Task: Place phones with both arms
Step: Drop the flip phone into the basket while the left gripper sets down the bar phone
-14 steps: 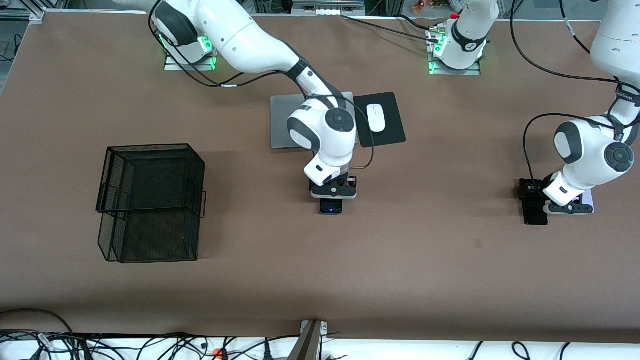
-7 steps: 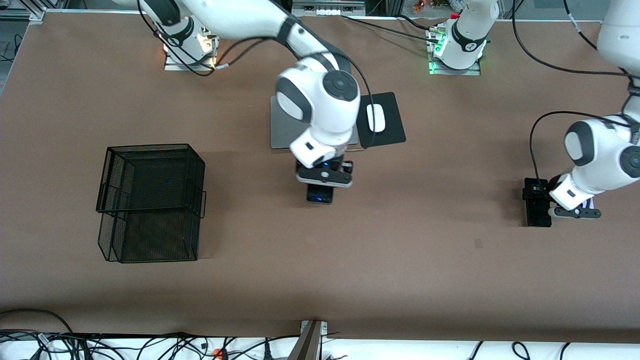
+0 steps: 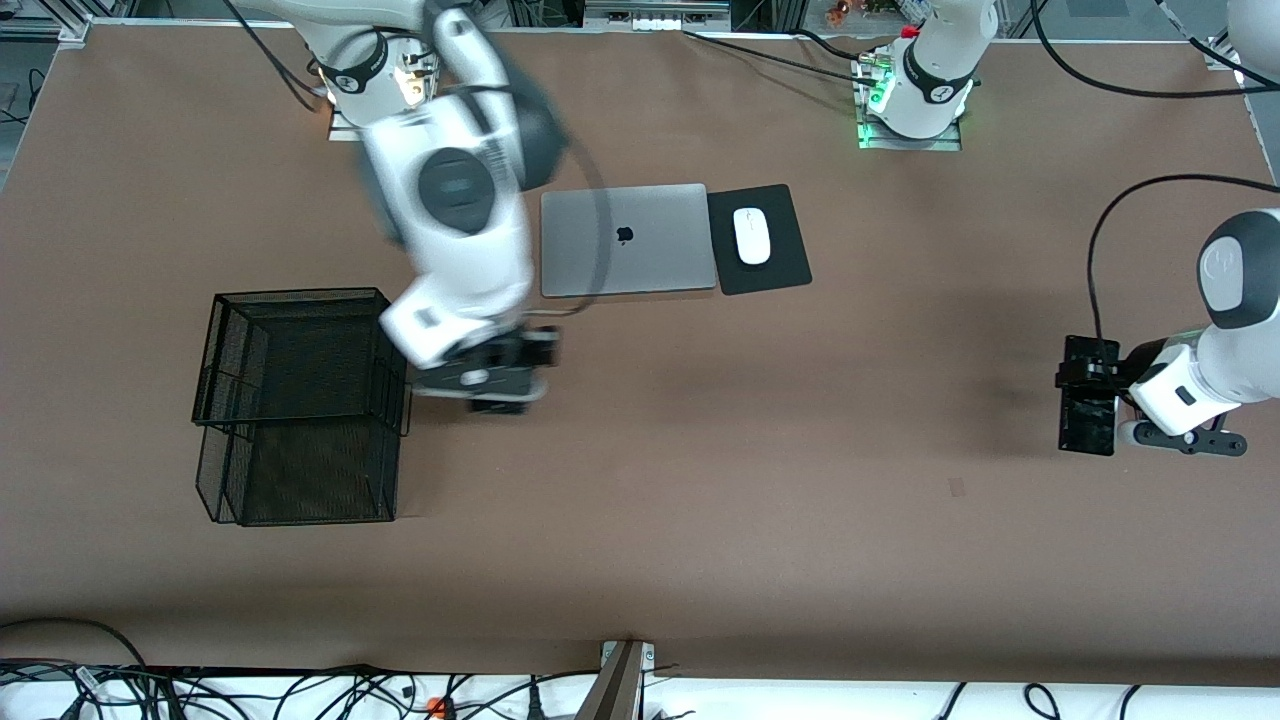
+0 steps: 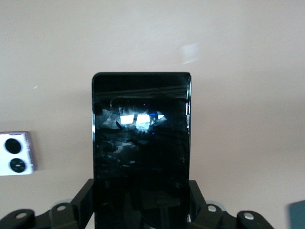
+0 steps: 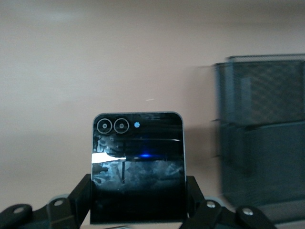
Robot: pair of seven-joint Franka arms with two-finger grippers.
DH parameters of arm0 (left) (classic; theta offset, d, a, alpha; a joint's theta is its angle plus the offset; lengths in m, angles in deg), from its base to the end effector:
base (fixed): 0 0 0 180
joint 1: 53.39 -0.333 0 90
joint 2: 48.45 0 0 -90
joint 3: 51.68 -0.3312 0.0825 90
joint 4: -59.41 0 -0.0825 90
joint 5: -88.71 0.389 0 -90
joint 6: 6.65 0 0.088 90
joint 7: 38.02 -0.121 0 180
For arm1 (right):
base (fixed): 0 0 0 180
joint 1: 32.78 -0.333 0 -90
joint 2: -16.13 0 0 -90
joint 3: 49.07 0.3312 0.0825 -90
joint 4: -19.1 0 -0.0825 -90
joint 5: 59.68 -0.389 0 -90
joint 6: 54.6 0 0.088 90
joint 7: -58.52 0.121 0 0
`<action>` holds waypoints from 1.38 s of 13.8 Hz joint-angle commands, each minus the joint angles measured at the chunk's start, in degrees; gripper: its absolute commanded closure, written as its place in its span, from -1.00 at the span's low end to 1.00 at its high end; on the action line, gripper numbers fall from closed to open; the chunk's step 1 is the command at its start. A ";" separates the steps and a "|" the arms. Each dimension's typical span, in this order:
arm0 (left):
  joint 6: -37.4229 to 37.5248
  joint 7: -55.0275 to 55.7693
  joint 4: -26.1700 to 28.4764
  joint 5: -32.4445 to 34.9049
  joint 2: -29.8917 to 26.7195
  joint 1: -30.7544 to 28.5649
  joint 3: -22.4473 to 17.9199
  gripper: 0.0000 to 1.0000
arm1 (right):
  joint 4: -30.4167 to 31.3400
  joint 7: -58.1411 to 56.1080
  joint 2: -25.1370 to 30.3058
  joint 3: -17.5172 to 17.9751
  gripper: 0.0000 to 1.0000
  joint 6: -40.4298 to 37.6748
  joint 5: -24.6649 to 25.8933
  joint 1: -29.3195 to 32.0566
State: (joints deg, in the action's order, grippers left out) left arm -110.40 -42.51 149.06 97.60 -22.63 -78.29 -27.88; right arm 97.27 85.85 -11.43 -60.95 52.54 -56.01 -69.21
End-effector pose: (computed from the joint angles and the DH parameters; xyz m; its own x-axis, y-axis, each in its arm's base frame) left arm 0.6633 0.0623 0.3862 0.9831 -0.0888 -0.1602 -0.0823 -0.9955 0.0468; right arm 0.6394 0.3160 0.4501 0.9951 0.0002 0.0993 -0.0123 -0.9921 0.1249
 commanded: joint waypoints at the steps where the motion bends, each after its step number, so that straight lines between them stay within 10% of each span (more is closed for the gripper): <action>1: 1.80 8.41 -2.11 -0.89 0.81 4.05 3.18 0.29 | 28.20 -12.25 17.85 -8.39 1.00 11.91 -1.82 -0.40; 8: -5.19 32.16 -12.92 -0.98 13.10 26.80 3.10 0.30 | 44.25 -31.09 25.10 -25.73 1.00 20.80 -1.82 -0.40; 19: -34.75 51.42 -11.17 4.73 25.24 48.70 -5.77 0.29 | 46.46 -44.20 14.82 -28.81 1.00 31.19 -12.90 1.45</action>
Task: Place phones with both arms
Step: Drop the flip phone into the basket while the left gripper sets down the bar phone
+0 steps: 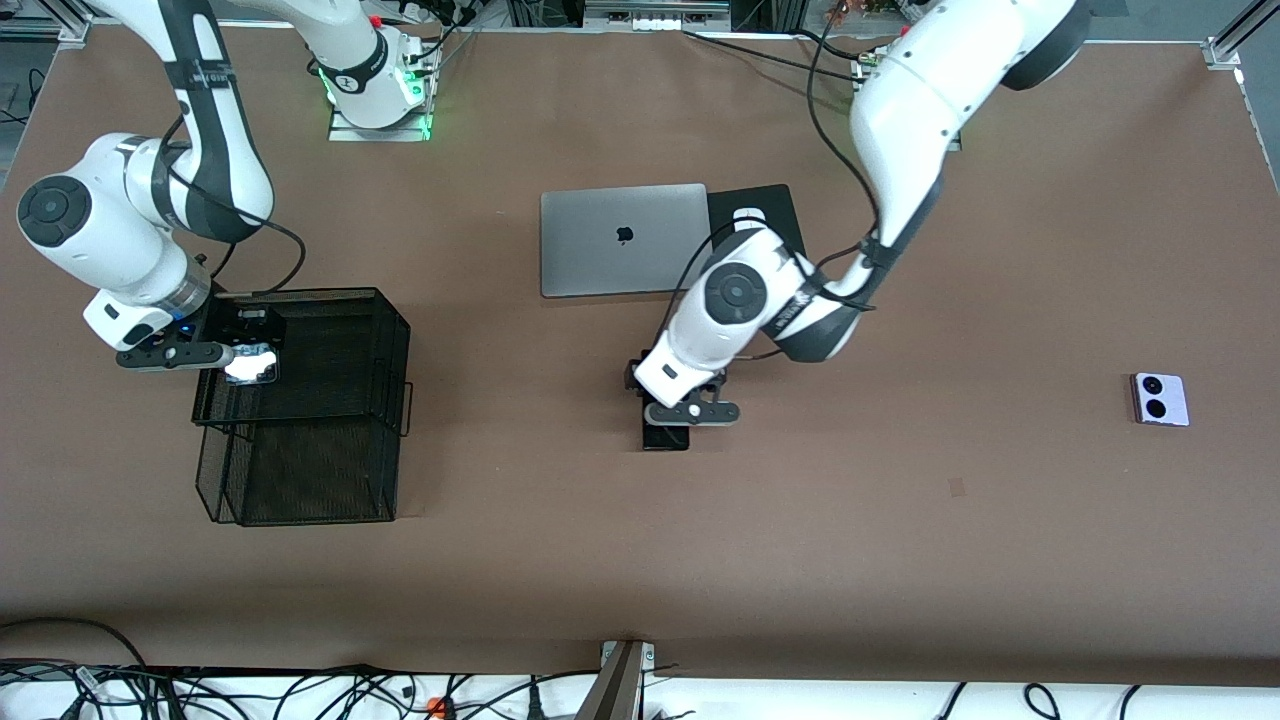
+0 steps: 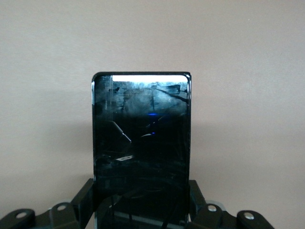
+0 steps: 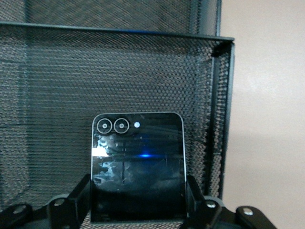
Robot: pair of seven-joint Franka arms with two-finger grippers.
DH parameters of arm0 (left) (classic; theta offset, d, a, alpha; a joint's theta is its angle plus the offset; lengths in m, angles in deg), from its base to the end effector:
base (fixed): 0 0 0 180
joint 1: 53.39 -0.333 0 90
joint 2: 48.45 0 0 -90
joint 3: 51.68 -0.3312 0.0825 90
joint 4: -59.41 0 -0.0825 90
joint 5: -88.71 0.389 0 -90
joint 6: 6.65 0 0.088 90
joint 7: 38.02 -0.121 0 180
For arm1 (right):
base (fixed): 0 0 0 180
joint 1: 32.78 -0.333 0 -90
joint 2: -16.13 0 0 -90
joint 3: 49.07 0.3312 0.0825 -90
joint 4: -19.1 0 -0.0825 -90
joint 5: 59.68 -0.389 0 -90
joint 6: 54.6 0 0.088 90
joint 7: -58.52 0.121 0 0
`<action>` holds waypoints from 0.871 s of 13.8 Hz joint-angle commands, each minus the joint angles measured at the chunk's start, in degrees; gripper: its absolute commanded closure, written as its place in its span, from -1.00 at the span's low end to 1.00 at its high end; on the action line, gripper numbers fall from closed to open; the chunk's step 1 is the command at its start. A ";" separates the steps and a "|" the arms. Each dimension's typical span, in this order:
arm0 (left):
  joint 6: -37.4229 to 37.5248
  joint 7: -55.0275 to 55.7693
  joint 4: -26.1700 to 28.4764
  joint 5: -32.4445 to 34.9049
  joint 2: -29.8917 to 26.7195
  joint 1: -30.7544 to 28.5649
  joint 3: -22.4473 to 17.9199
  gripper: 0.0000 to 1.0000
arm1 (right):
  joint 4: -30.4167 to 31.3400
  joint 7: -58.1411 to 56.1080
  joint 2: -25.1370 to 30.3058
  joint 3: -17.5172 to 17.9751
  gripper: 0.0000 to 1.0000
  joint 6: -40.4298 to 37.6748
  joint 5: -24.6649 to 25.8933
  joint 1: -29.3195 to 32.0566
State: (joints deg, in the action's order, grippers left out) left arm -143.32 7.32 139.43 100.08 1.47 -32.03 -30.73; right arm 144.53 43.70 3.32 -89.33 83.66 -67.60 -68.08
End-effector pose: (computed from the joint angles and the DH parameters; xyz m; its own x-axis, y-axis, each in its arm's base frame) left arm 0.6074 -0.4644 0.2164 0.9969 0.0686 0.0374 0.0594 -0.9766 0.2068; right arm 0.5629 -0.0430 0.3107 0.9949 0.0890 0.0475 0.0861 -0.9945 0.0601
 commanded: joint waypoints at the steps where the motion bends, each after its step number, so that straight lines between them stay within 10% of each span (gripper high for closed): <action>1: -2.02 1.77 -1.36 2.33 1.76 3.07 -3.36 0.29 | -1.06 -1.36 -0.12 -0.44 0.71 0.07 -1.31 0.32; 2: -2.11 1.77 -1.36 2.33 1.94 3.25 -3.63 0.28 | -2.02 -1.26 -0.64 -0.44 -0.58 -0.36 -1.40 0.41; 3: -2.02 1.77 -1.36 2.42 2.03 3.25 -3.72 0.21 | -2.90 -1.35 -1.08 -0.61 -1.00 -0.63 -1.40 0.49; 7: -2.02 1.77 -0.48 3.56 2.47 3.25 -3.89 0.16 | -8.08 -1.27 -1.08 -1.14 -1.00 -7.19 -1.40 0.49; 8: -2.02 1.85 -0.48 3.56 2.47 3.25 -3.89 -0.09 | -10.19 -0.65 -0.91 -1.14 -1.00 -10.53 -1.40 0.49; 9: -2.02 1.85 -0.48 3.56 2.38 3.16 -3.89 -0.78 | -12.73 0.31 -0.73 -1.23 -1.00 -14.74 -1.31 0.49; 12: -1.33 1.68 -0.48 3.65 2.12 2.73 -3.89 -1.00 | -21.52 3.73 -0.91 -0.79 -1.00 -26.79 -1.22 0.41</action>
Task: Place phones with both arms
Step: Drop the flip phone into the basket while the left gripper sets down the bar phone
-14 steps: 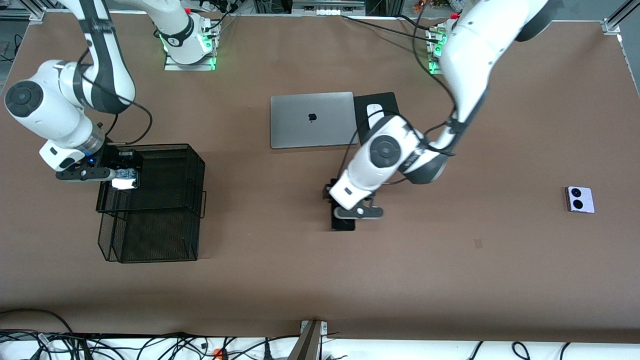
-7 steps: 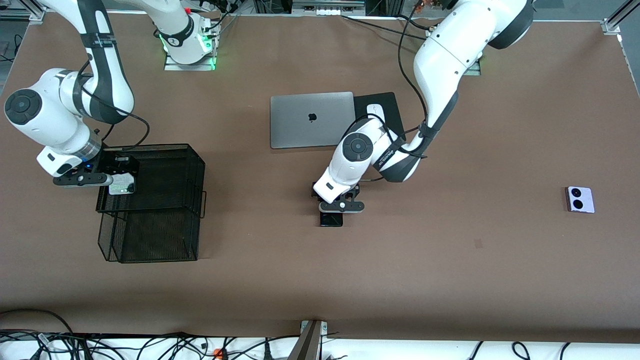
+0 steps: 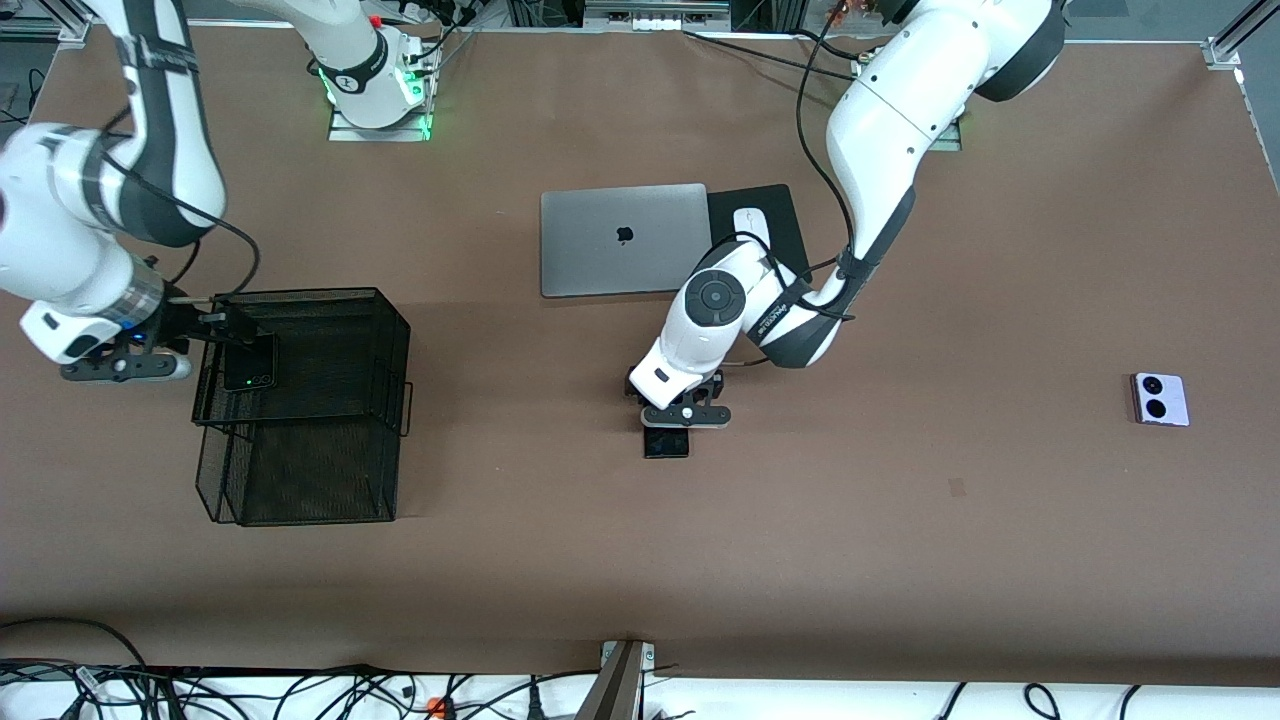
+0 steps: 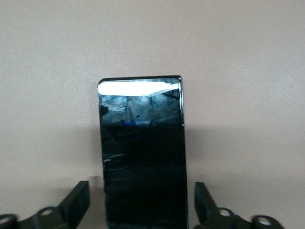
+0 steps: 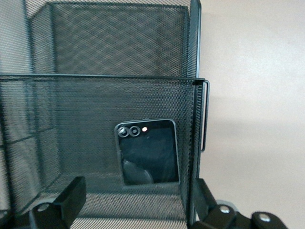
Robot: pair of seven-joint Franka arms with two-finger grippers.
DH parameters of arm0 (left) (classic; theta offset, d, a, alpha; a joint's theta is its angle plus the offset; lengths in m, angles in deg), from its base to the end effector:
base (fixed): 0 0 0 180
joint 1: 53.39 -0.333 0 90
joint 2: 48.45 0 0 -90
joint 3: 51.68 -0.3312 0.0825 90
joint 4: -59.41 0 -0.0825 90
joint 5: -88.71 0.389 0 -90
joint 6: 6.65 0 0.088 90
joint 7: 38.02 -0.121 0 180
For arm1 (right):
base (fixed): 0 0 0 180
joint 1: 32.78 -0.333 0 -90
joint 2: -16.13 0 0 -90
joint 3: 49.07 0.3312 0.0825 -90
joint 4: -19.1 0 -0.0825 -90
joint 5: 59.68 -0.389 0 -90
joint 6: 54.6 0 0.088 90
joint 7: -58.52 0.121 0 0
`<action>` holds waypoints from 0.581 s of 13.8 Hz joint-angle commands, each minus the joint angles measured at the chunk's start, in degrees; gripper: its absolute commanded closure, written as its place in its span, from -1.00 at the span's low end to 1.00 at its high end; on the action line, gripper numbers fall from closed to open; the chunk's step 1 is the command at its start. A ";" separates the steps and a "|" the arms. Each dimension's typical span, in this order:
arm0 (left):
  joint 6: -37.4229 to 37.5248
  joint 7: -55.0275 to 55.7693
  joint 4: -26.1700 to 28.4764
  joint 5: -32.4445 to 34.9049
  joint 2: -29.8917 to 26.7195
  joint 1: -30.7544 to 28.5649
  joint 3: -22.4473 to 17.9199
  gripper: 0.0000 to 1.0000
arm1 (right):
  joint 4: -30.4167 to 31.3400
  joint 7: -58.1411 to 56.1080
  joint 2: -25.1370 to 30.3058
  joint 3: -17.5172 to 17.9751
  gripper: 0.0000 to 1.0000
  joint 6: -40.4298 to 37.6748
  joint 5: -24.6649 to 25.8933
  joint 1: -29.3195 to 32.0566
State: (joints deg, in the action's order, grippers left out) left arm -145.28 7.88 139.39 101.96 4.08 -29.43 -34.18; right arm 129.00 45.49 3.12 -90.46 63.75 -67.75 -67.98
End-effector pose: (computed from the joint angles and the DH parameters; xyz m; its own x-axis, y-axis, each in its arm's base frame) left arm 0.6041 -0.4626 0.1776 0.9969 0.0511 0.0594 0.0414 -0.9871 0.1544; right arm 0.6010 -0.0381 0.3993 0.9978 0.0620 -0.0236 0.0625 -0.9978 0.0221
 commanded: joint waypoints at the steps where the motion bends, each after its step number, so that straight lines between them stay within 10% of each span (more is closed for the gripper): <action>1: 1.34 1.30 -0.09 1.78 -1.20 -0.40 -0.45 -1.00 | -8.01 3.78 -0.79 0.78 -1.00 -9.43 -0.98 0.14; 8: 27.33 0.42 0.18 1.86 -14.81 -14.18 -0.54 -1.00 | -13.39 19.59 -1.49 11.05 -1.00 -12.97 -0.10 0.05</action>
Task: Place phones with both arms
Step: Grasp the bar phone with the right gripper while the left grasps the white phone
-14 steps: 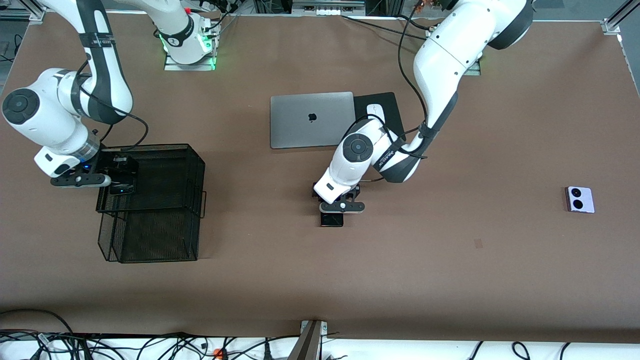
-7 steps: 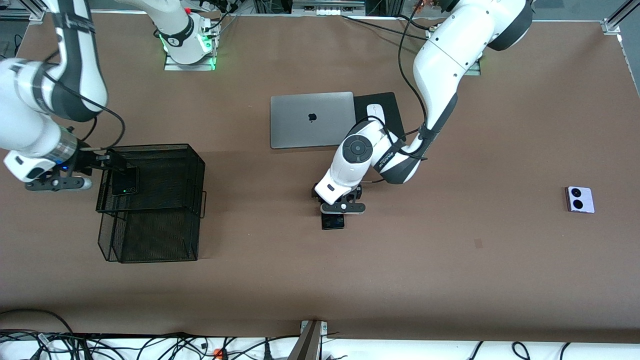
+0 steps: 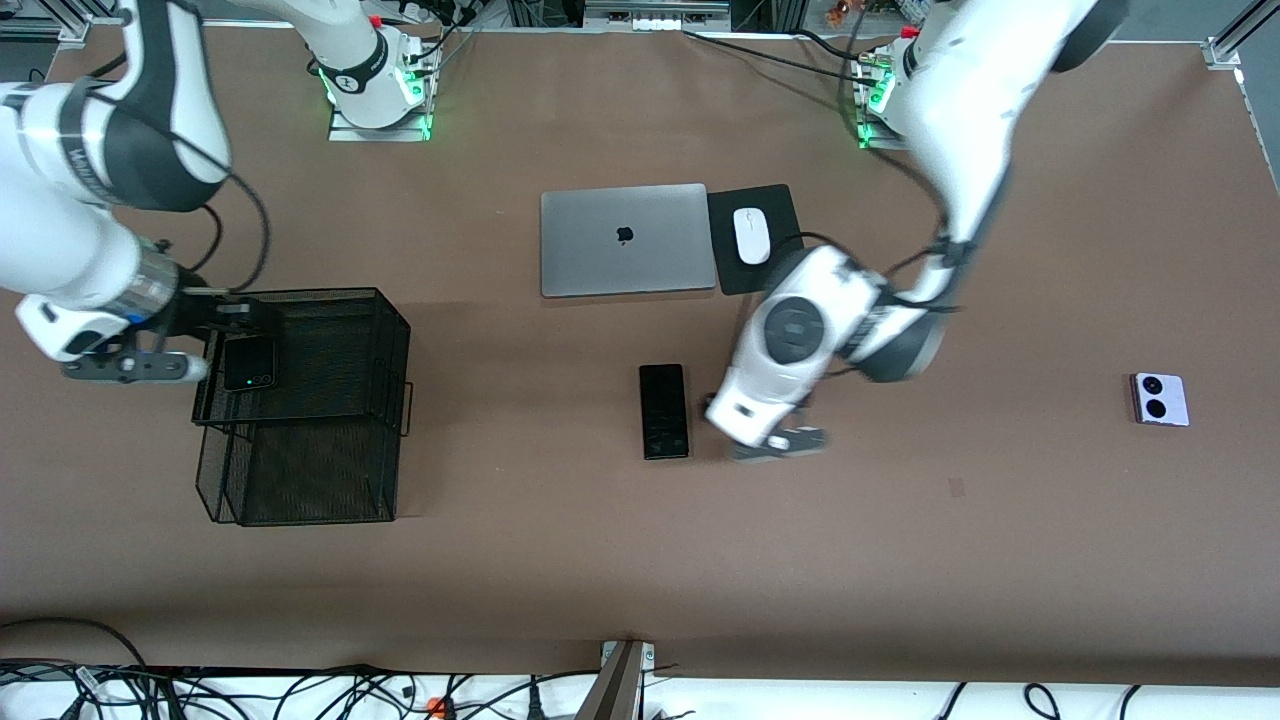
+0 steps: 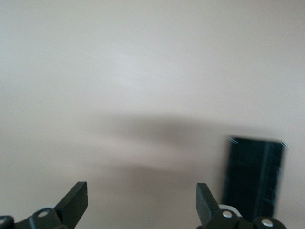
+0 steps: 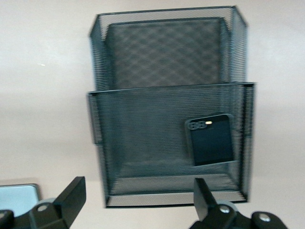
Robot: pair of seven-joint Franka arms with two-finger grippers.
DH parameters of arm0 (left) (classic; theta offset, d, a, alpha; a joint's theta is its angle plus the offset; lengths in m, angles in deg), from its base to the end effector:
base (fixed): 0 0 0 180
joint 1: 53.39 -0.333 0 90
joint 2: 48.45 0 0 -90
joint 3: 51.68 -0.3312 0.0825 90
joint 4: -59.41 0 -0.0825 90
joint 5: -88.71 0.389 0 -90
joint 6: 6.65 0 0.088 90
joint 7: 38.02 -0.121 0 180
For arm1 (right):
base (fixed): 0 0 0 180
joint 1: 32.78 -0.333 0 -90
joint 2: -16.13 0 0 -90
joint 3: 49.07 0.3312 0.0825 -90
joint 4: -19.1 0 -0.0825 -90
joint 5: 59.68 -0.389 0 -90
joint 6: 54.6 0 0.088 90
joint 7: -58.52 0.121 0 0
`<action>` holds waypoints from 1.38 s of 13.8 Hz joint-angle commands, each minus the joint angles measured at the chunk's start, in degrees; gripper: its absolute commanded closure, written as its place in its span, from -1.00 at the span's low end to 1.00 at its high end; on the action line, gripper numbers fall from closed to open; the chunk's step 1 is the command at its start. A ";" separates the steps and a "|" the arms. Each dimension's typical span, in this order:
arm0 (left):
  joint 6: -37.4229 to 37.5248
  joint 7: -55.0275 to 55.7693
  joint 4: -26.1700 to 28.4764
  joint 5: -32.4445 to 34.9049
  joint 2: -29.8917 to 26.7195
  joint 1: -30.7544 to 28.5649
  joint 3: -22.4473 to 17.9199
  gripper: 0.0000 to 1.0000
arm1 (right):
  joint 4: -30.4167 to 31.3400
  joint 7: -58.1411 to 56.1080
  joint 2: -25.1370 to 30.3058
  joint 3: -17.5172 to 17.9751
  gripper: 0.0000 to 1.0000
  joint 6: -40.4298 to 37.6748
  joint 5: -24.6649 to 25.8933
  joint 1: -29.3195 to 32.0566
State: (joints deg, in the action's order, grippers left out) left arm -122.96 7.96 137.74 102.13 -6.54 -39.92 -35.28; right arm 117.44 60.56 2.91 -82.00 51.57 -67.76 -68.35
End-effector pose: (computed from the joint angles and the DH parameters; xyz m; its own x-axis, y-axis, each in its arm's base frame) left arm 0.6710 -0.3162 0.2876 0.9714 0.2371 -0.0151 0.2364 -0.9709 -0.0384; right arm 0.6176 0.0653 0.4623 0.9982 -0.0238 -0.0555 -0.0242 -0.9997 -0.0064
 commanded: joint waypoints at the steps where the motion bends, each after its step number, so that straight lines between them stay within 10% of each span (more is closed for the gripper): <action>1: 7.65 0.60 1.65 1.61 -5.59 -6.24 0.57 -1.00 | -3.06 6.82 -2.33 4.35 -1.00 -0.79 -0.18 0.50; 9: 17.69 -20.97 2.96 1.78 -7.71 -25.14 0.30 -1.00 | -23.16 31.00 -20.50 20.26 -1.00 1.04 0.25 -1.25; 19: 0.39 -54.57 10.60 9.69 -5.08 -44.75 0.39 -1.00 | -33.92 51.40 -38.37 21.33 -1.00 18.27 2.01 -17.77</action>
State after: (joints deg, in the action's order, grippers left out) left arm -119.86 -42.35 146.55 110.74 -11.46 -81.86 -35.94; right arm 85.76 110.65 -33.82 -60.35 68.69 -66.91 -84.80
